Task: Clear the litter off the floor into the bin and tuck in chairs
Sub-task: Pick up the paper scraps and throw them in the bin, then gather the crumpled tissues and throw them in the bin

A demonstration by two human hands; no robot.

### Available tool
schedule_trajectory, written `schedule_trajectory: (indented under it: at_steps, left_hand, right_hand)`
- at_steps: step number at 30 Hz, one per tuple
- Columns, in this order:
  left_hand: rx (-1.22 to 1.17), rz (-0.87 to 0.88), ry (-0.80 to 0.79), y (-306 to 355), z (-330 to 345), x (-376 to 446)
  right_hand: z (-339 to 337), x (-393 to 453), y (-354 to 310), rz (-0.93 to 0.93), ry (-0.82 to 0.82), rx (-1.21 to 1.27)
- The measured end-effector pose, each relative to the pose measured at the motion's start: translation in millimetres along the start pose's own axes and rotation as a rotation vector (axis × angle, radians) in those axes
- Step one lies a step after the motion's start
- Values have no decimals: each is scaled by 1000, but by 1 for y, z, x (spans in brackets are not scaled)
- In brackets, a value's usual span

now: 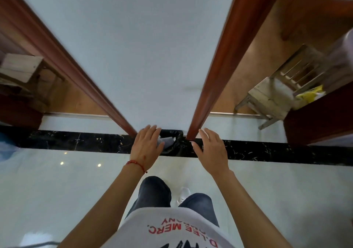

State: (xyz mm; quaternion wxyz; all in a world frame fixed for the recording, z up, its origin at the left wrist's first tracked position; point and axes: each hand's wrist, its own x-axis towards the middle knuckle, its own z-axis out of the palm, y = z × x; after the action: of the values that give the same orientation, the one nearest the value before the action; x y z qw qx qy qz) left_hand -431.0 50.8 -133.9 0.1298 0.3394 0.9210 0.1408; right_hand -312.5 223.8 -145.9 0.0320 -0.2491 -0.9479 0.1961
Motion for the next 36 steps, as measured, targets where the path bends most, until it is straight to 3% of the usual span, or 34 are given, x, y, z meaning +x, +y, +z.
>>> schedule_trajectory:
  at_steps: [7,21,29,36]
  left_hand:
    - [52,190,-96,13,-16,21]
    - [191,735,-319,34,-20,55]
    - [254,1040,-444,88,4,19]
    - [224,1327,-451,140,24,-54]
  right_hand:
    - [-21,-28,6,177,106,-67]
    - [-13,-116,-35,816,237,7]
    - [-10,-201,-60,1135,325,69]
    - [-3,-294,-91,1398,418,117]
